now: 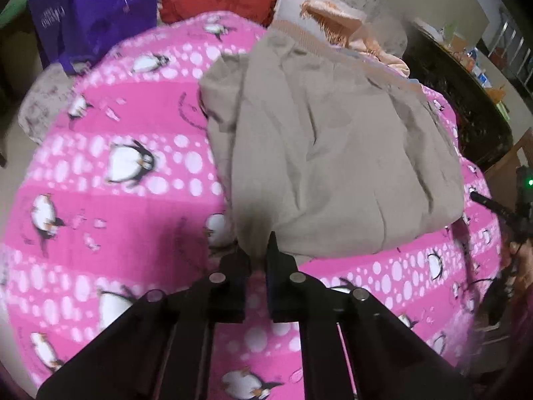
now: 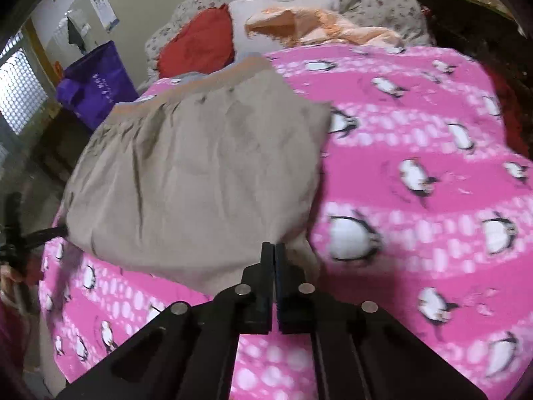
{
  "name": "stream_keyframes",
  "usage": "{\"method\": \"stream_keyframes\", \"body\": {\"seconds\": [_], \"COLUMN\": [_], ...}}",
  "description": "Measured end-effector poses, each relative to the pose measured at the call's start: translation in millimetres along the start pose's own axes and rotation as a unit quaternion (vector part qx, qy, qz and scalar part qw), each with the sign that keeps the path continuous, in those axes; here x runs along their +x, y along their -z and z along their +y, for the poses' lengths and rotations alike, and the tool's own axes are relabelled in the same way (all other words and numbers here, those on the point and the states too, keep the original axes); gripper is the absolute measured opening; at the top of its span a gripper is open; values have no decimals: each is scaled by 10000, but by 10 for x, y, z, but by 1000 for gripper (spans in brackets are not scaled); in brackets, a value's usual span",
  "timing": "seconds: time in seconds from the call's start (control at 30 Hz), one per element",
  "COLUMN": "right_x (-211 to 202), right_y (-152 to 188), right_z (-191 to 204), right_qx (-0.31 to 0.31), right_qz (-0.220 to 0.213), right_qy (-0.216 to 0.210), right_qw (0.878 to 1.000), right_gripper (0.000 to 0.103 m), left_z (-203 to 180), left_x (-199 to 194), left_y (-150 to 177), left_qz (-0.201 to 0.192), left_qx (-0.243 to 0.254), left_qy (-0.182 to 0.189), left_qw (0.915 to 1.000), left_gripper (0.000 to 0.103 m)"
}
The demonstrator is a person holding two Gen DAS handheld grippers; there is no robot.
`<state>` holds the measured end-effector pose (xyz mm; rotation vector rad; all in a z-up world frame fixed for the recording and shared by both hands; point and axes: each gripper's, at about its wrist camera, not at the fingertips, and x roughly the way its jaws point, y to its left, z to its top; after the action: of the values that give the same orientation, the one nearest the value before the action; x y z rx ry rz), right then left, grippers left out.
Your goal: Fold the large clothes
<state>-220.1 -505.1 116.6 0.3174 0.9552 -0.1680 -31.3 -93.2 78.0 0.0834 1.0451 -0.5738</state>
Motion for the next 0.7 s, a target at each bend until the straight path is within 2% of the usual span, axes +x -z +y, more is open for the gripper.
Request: {"method": "stream_keyframes", "body": {"seconds": [0.07,0.13,0.2,0.3,0.33,0.37,0.43,0.47,0.5,0.63,0.7], "right_x": [-30,25,30,-88,-118,-136,-179,-175,-151,103,259], "right_y": [36,109,149,118,84,54,-20,-70,-124,-365,-473], "right_z": [-124,-249,-254,-107,-20,68,275,431,602,1322,1603], "right_qx": [123,492,579,485,425,359,83,-132,-332,-991,-1320], "right_qz": [34,190,216,82,59,10,-128,-155,-167,-130,-146], "right_qy": [179,-29,-135,-198,-246,-327,-535,-638,-715,-1096,-1035], "right_qw": [9998,9986,9980,9986,9988,9988,9984,9978,9967,9889,9857], "right_gripper": [0,0,0,24,46,55,54,54,54,51,50], "left_z": [51,128,172,238,254,268,267,236,172,-81,-190], "left_x": [13,175,235,100,25,-43,-128,-160,-208,-209,-100], "left_y": [86,183,252,239,211,177,125,102,66,-85,-165], "left_qz": [22,255,291,54,-58,-120,-219,-256,-360,-502,-522], "left_qx": [-200,-404,-530,-692,-742,-812,-913,-895,-841,-536,-490], "left_qy": [-48,-72,-121,-244,-328,-326,-115,-13,5,33,9], "left_qw": [9998,9988,9981,9973,9967,9961,9955,9957,9958,9973,9974], "left_gripper": [4,2,2,2,2,7,33,56,60,61,65]}}
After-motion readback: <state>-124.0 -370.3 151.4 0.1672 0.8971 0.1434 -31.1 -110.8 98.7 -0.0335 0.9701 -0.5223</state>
